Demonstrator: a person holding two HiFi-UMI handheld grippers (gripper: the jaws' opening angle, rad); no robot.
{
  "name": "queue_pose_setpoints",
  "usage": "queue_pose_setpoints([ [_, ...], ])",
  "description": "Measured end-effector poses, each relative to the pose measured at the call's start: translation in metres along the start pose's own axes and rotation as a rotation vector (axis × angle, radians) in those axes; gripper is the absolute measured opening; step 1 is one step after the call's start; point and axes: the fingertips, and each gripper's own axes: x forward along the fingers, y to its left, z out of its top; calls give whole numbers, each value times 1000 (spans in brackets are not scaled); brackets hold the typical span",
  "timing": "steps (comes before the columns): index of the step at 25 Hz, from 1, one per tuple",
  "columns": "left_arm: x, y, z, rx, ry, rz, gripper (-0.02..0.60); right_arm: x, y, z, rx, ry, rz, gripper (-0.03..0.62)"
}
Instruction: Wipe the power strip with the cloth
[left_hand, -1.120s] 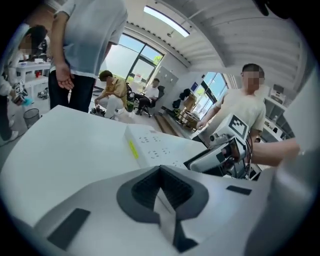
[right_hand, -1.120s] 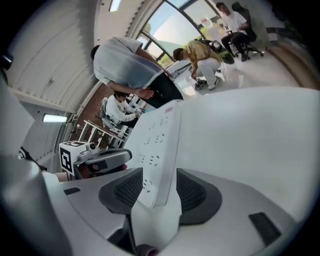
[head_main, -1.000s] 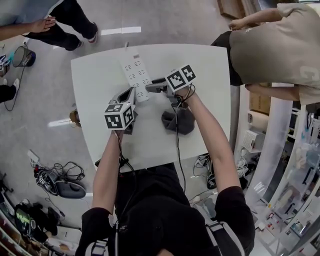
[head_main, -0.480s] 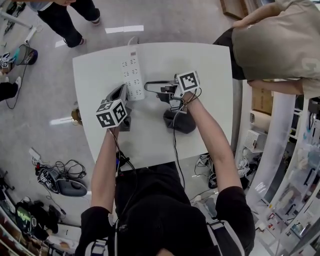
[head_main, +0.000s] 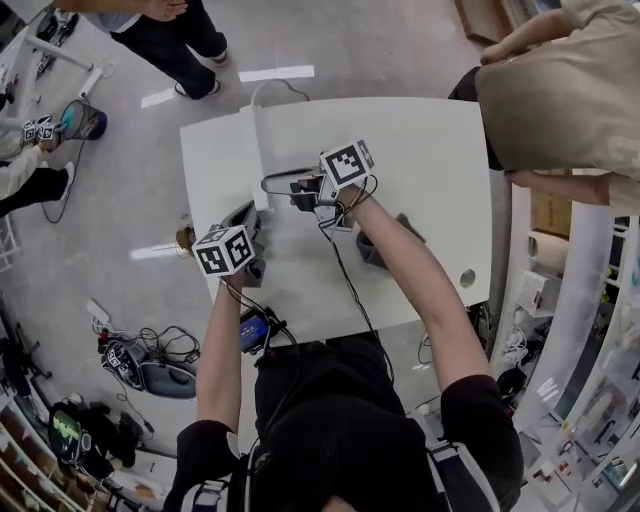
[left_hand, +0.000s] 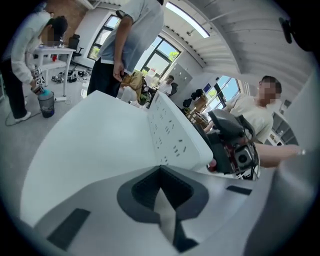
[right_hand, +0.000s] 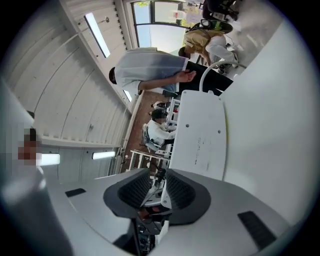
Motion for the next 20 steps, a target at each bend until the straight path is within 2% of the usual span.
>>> queue_pose_setpoints([
  [4, -15, 17, -6, 54, 4, 33, 35, 29, -2, -4, -56, 82, -73, 72],
  [8, -3, -6, -25, 199, 161, -24, 37, 52, -20, -13, -85, 153, -222, 66],
  [10, -4, -9, -27, 173, 171, -27, 37, 56, -29, -16, -73, 165, -268, 66],
  [13, -30, 0, -21, 66, 89, -48, 37, 57, -31, -20, -116, 226, -311, 66],
  [15, -55, 1, -14, 21, 24, -62, 37, 57, -23, -3, -213, 204, -345, 66],
  [16, -67, 0, -9, 16, -12, -66, 37, 58, -21, 14, -286, 175, -393, 66],
  [18, -89, -8, -1, 16, -91, -68, 37, 66, -32, 38, -491, 189, -565, 66],
  [20, -107, -24, 6, 8, -165, -78, 37, 80, -47, 41, -740, 301, -744, 66],
])
